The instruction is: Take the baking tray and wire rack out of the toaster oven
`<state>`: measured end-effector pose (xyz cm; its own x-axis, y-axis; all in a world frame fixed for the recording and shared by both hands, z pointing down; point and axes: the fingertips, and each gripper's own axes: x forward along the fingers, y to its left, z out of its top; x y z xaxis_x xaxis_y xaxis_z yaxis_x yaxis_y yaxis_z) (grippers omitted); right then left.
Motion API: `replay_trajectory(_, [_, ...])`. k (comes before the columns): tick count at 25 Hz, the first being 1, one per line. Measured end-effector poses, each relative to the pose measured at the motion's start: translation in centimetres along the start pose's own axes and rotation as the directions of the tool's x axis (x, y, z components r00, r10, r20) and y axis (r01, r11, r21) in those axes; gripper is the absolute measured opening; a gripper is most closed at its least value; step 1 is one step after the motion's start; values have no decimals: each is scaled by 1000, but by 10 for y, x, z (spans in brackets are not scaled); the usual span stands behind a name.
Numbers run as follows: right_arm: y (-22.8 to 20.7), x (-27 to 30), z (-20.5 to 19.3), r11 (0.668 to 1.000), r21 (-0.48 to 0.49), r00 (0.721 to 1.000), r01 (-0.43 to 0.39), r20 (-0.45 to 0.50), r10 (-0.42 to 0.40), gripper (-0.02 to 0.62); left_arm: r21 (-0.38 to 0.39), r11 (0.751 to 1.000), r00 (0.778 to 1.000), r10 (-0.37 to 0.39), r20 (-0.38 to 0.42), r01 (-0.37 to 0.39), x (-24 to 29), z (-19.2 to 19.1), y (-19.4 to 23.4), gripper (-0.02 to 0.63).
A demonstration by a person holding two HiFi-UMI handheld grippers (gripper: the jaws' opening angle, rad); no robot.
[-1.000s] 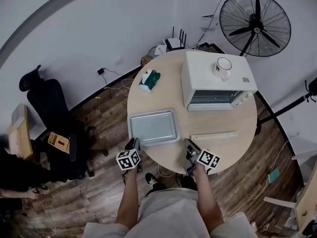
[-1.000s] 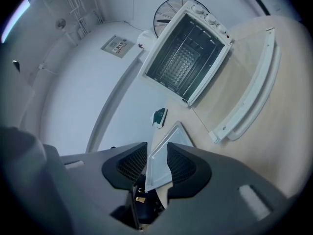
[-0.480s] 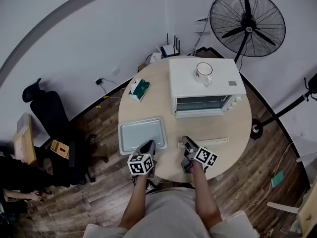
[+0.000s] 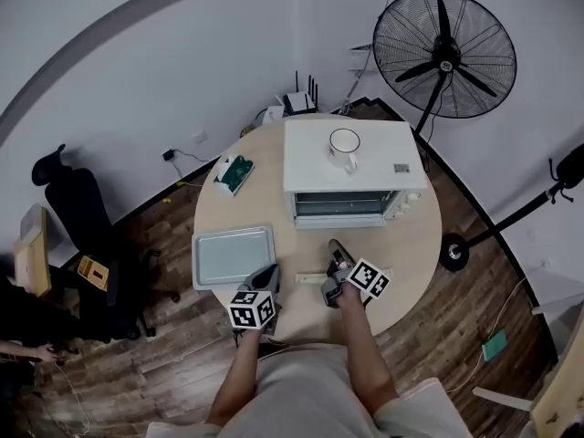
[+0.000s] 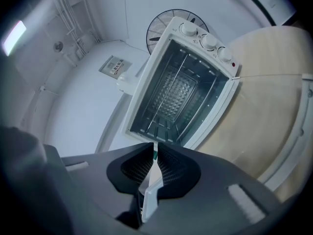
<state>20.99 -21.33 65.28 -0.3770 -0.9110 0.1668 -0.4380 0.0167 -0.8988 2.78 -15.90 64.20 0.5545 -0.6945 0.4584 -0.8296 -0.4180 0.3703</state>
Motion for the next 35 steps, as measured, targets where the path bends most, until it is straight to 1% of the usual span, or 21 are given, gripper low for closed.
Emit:
replay_trajectory(2, [-7, 6, 19, 1000, 29, 1000, -7, 21, 7, 0, 0, 1000, 1000, -6, 6, 6, 3, -3, -13, 55])
replay_trajectory(5, [-10, 21, 49, 998, 55, 998, -34, 55, 31, 0, -1, 1000, 1000, -10, 8, 10, 5, -9, -28, 55])
replay_trajectory(7, [-10, 33, 69, 995, 78, 994, -61, 100, 53, 0, -2, 1000, 1000, -7, 7, 7, 4, -13, -32, 55])
replay_trajectory(9, [-13, 45, 87, 986, 135, 987, -95, 145, 75, 0, -4, 1000, 1000, 5, 4, -5, 1, -17, -33, 55])
replay_trajectory(11, [-19, 57, 99, 973, 195, 981, -122, 170, 89, 0, -12, 1000, 1000, 27, 5, -27, -5, -21, -31, 55])
replay_trajectory(16, [-24, 79, 106, 956, 252, 974, -147, 203, 96, 4, -59, 993, 995, 100, 7, -100, -24, -32, -12, 55])
replay_trajectory(18, [-26, 86, 112, 940, 292, 965, -175, 242, 104, 12, -70, 990, 993, 120, 11, -119, -29, -35, -7, 55])
replay_trajectory(20, [-28, 92, 118, 922, 330, 955, -200, 278, 107, 40, -82, 987, 990, 138, 14, -136, -32, -37, -3, 55])
replay_trajectory(21, [-29, 94, 119, 916, 344, 951, -207, 290, 105, 41, -88, 986, 989, 146, 15, -144, -34, -37, -1, 55])
replay_trajectory(24, [-33, 100, 121, 900, 376, 944, -221, 313, 101, 61, -102, 983, 987, 159, 22, -156, -38, -38, 2, 55])
replay_trajectory(27, [-33, 107, 123, 888, 395, 940, -235, 326, 104, 67, -104, 981, 986, 165, 21, -162, -40, -40, 2, 55])
replay_trajectory(30, [-36, 113, 126, 876, 420, 935, -236, 344, 87, 67, -109, 979, 984, 176, 14, -173, -43, -43, 6, 55])
replay_trajectory(35, [-36, 120, 130, 873, 432, 934, -225, 351, 67, 63, -128, 974, 981, 193, 22, -188, -47, -42, 13, 55])
